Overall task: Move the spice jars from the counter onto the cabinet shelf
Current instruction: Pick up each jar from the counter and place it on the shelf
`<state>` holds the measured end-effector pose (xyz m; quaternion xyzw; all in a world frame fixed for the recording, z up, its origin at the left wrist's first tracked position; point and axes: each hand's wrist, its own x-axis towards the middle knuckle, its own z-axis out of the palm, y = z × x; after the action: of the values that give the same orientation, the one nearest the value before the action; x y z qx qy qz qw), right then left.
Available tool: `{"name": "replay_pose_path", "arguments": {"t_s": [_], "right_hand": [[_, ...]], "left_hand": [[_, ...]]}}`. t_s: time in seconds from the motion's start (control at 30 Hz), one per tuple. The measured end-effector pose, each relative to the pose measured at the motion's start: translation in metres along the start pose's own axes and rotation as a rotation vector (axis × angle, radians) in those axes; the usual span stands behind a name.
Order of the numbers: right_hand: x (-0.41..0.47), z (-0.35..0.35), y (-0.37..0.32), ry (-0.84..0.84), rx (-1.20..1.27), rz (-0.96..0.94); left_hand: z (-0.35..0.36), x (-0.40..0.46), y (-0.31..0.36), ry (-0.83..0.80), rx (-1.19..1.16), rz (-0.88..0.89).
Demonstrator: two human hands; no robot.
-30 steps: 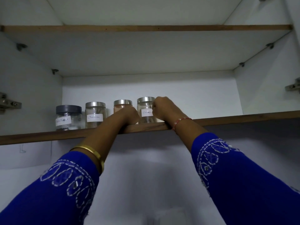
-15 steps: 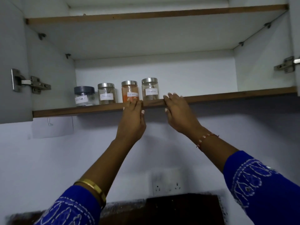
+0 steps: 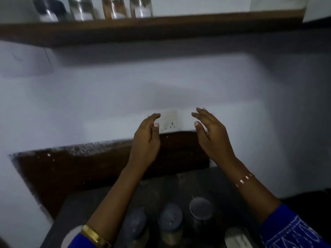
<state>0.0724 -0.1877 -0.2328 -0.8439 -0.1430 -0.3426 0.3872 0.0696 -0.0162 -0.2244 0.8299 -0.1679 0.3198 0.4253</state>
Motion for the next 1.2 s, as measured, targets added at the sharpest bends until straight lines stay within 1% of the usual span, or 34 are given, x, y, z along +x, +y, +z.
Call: {"name": "replay_pose_path", "arguments": {"t_s": [0.17,0.23,0.33,0.4,0.47,0.53,0.6,0.63,0.67,0.73,0.77,0.83,0.9,0.93,1.0,1.07,1.1,1.13,1.17,1.2], "right_hand": [[-0.085,0.006,0.047,-0.084,0.064,0.200],[-0.114,0.007,0.060,-0.123,0.051,0.286],[-0.156,0.006,0.077,-0.234,0.024,0.472],[-0.181,0.001,0.090,-0.351,-0.038,0.588],[-0.202,-0.008,0.102,-0.528,-0.154,0.687],[-0.220,-0.016,0.114,-0.693,-0.260,0.724],[-0.237,-0.020,0.121,-0.771,-0.268,0.740],[-0.245,-0.019,0.122,-0.770,-0.250,0.744],[-0.251,-0.018,0.121,-0.734,-0.241,0.737],[-0.257,-0.016,0.119,-0.603,-0.249,0.707],[-0.259,-0.017,0.118,-0.547,-0.252,0.688],[-0.261,-0.017,0.117,-0.500,-0.243,0.664],[-0.259,-0.018,0.115,-0.459,-0.159,0.702],[-0.256,-0.020,0.111,-0.431,-0.074,0.740],[-0.246,-0.025,0.104,-0.374,0.179,0.795],[-0.234,-0.031,0.097,-0.344,0.465,0.806],[-0.227,-0.032,0.093,-0.330,0.577,0.795],[-0.221,-0.032,0.090,-0.311,0.664,0.777],[-0.215,-0.031,0.087,-0.282,0.734,0.763],[-0.209,-0.027,0.083,-0.243,0.799,0.751]], "left_hand": [[0.044,-0.079,-0.021,-0.097,-0.107,-0.097],[0.060,-0.106,-0.027,-0.154,-0.136,-0.167],[0.085,-0.147,-0.029,-0.232,-0.174,-0.303],[0.102,-0.172,-0.027,-0.302,-0.204,-0.396],[0.118,-0.194,-0.026,-0.406,-0.227,-0.483],[0.130,-0.211,-0.023,-0.510,-0.271,-0.585],[0.140,-0.226,-0.020,-0.592,-0.295,-0.652],[0.143,-0.233,-0.018,-0.629,-0.280,-0.665],[0.145,-0.239,-0.016,-0.660,-0.268,-0.675],[0.148,-0.245,-0.012,-0.700,-0.295,-0.701],[0.148,-0.248,-0.012,-0.708,-0.312,-0.705],[0.146,-0.250,-0.009,-0.713,-0.320,-0.714],[0.144,-0.249,-0.009,-0.678,-0.357,-0.736],[0.140,-0.248,-0.009,-0.656,-0.377,-0.754],[0.128,-0.248,-0.015,-0.591,-0.413,-0.764],[0.115,-0.238,-0.017,-0.582,-0.509,-0.847],[0.117,-0.229,-0.013,-0.560,-0.580,-0.922],[0.111,-0.227,-0.011,-0.497,-0.644,-0.954],[0.098,-0.227,-0.011,-0.369,-0.655,-0.971],[0.088,-0.228,-0.011,-0.222,-0.640,-0.918]]}}
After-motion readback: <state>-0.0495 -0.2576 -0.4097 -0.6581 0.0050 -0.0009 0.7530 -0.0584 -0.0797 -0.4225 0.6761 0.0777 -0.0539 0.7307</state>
